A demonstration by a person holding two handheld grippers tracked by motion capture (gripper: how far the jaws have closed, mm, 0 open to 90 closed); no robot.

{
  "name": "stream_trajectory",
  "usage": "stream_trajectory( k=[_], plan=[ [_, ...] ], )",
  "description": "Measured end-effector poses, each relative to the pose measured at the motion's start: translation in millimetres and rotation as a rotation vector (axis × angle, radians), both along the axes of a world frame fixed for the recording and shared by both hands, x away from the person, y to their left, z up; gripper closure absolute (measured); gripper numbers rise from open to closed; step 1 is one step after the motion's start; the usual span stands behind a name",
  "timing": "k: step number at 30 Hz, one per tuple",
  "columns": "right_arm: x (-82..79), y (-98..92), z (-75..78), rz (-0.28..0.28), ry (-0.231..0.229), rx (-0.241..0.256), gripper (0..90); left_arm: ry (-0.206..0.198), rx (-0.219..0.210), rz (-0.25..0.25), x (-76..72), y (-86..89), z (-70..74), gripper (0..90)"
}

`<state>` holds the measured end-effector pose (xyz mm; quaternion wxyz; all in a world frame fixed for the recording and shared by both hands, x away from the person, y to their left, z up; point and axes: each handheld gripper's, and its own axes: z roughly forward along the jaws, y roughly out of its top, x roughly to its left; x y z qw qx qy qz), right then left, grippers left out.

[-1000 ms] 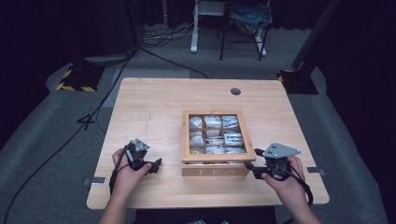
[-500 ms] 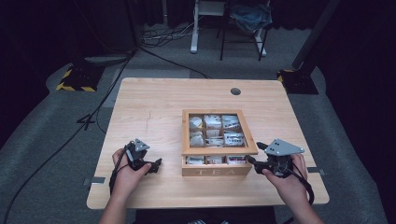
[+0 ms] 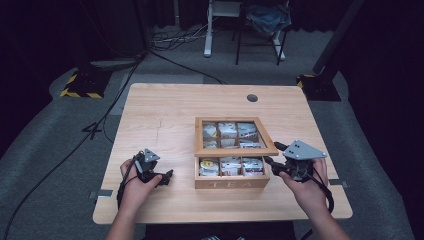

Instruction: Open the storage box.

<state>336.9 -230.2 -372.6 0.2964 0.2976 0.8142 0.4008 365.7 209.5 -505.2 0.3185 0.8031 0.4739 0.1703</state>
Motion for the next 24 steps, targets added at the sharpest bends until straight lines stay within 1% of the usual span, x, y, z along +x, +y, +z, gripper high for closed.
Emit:
stream_trajectory(
  k=[1,2,7,15,17,18,21,22,24],
  plan=[
    [0.0,0.0,0.0,0.000,0.000,0.000,45.1,0.000,0.000,0.000,0.0,0.0,0.0,4.1],
    [1.8,1.6,3.1,-0.004,-0.019,-0.006,45.7,0.001,-0.002,0.000,-0.1,-0.1,0.0,4.1],
    [7.3,2.0,9.8,-0.007,-0.043,-0.002,48.1,0.001,-0.002,0.000,-0.1,-0.1,0.0,4.1],
    [16.5,0.8,17.7,-0.005,-0.078,0.025,50.4,0.000,0.000,0.000,0.0,0.0,0.0,4.1],
    [17.4,0.7,18.4,-0.009,-0.082,0.027,51.0,0.000,-0.001,0.000,0.0,0.0,0.0,4.1],
    [19.7,0.8,19.8,-0.016,-0.091,0.036,51.9,0.000,-0.001,0.001,0.0,-0.1,0.0,4.0],
    [21.5,1.0,20.8,-0.021,-0.093,0.044,52.0,0.001,-0.004,0.001,0.3,-0.4,-0.1,4.0],
    [22.6,1.1,21.3,-0.023,-0.097,0.049,52.1,0.000,0.000,0.001,0.6,-0.4,0.0,4.0],
    [25.4,1.9,22.5,-0.036,-0.117,0.062,53.2,0.000,-0.002,0.001,0.8,-0.6,-0.1,4.0]
  ],
)
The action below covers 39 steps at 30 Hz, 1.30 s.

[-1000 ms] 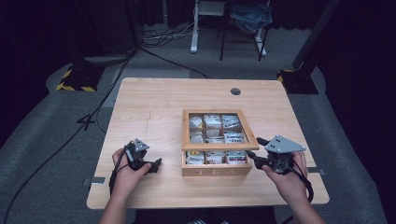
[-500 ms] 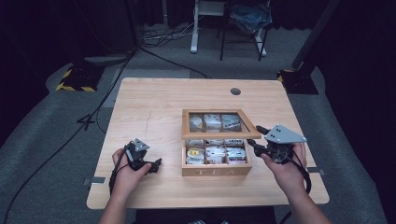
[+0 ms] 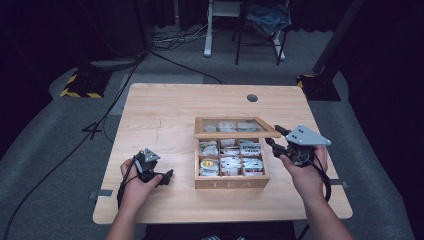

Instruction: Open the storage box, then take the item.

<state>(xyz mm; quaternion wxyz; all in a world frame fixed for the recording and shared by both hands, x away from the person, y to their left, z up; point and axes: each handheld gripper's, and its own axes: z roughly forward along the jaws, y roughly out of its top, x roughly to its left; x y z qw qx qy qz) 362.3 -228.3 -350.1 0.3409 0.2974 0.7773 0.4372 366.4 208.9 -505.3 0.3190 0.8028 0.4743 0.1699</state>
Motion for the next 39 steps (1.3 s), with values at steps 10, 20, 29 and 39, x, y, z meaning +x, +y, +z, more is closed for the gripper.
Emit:
stream_trajectory(
  k=[10,20,29,39],
  plan=[
    [6.6,5.0,-5.0,-0.028,-0.083,-0.005,55.4,-0.002,0.002,-0.001,0.0,0.0,0.0,4.0],
    [17.6,3.5,-5.4,-0.038,-0.095,0.044,56.9,-0.009,0.003,-0.007,-3.3,1.1,0.7,6.9],
    [25.8,3.9,0.3,-0.053,-0.085,0.077,56.9,-0.013,-0.015,-0.021,-5.7,3.1,2.3,16.6],
    [26.7,1.2,-1.9,-0.045,-0.074,0.110,56.8,-0.025,-0.026,-0.053,-9.8,-1.4,15.5,22.3]
  ],
)
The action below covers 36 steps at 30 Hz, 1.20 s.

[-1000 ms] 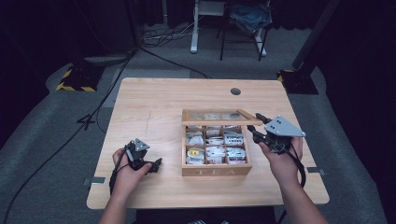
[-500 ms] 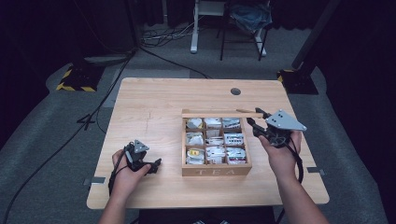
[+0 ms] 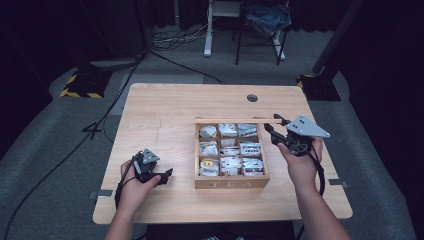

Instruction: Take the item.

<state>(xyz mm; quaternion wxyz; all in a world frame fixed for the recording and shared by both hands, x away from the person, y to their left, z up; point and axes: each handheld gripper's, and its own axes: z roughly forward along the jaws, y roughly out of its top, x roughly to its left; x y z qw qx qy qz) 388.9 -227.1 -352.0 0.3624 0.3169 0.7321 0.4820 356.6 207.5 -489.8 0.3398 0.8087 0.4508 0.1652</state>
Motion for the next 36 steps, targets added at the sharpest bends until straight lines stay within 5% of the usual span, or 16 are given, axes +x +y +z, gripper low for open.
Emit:
stream_trajectory(
  k=[15,17,19,22,36],
  plan=[
    [3.5,-0.5,1.5,0.004,0.000,0.012,56.7,-0.069,-0.028,-0.070,-9.4,-13.4,29.3,22.4],
    [3.7,-0.6,1.7,0.005,0.002,0.012,56.7,-0.063,-0.076,-0.059,-11.0,-18.3,34.4,21.2],
    [4.6,-0.7,2.4,0.006,0.003,0.012,56.6,-0.056,-0.046,-0.107,-14.0,-22.8,44.0,23.1],
    [5.4,-0.7,3.0,0.005,0.005,0.015,56.7,-0.062,-0.018,-0.112,-16.2,-25.9,50.6,25.2],
    [11.9,-2.6,5.9,0.018,0.010,0.039,56.6,-0.103,-0.050,-0.176,-20.0,-57.4,86.5,28.9]
  ],
)
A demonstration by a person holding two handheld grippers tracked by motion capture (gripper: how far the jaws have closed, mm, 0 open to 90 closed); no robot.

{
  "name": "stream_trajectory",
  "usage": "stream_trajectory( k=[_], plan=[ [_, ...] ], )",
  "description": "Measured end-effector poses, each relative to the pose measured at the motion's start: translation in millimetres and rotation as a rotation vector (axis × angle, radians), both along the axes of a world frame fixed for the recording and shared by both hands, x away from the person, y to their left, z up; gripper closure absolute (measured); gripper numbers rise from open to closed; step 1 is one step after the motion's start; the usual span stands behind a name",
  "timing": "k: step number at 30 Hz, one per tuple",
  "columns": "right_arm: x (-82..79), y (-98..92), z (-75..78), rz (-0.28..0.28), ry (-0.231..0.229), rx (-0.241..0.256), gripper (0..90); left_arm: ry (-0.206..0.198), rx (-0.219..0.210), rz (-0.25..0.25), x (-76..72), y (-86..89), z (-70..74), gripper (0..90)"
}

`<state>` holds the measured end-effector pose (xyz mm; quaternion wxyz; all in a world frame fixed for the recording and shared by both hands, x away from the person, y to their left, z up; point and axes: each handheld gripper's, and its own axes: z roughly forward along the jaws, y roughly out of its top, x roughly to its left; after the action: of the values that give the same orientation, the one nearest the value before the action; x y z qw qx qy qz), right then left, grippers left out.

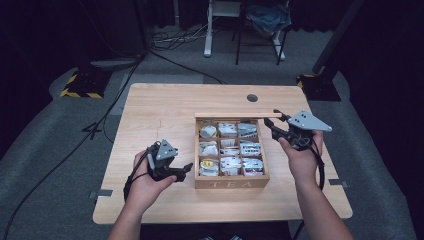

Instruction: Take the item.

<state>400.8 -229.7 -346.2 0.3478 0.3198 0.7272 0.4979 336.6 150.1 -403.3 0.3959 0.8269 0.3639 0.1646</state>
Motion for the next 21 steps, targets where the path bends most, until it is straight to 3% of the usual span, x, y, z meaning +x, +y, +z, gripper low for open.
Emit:
stream_trajectory(
  k=[8,10,14,21],
  plan=[
    [1.6,-1.5,1.1,0.009,0.007,0.007,56.6,0.008,-0.009,-0.038,4.1,-17.3,7.1,30.6],
    [1.9,-1.8,1.7,0.012,0.006,0.008,56.6,0.029,-0.042,-0.063,5.0,-22.2,8.0,35.5],
    [1.8,-1.6,2.4,0.011,0.005,0.009,56.5,0.028,-0.089,-0.107,8.1,-33.8,7.1,40.5],
    [1.9,-1.8,2.4,0.013,0.005,0.009,56.5,0.048,-0.111,-0.182,14.7,-54.5,2.7,49.0]
  ],
)
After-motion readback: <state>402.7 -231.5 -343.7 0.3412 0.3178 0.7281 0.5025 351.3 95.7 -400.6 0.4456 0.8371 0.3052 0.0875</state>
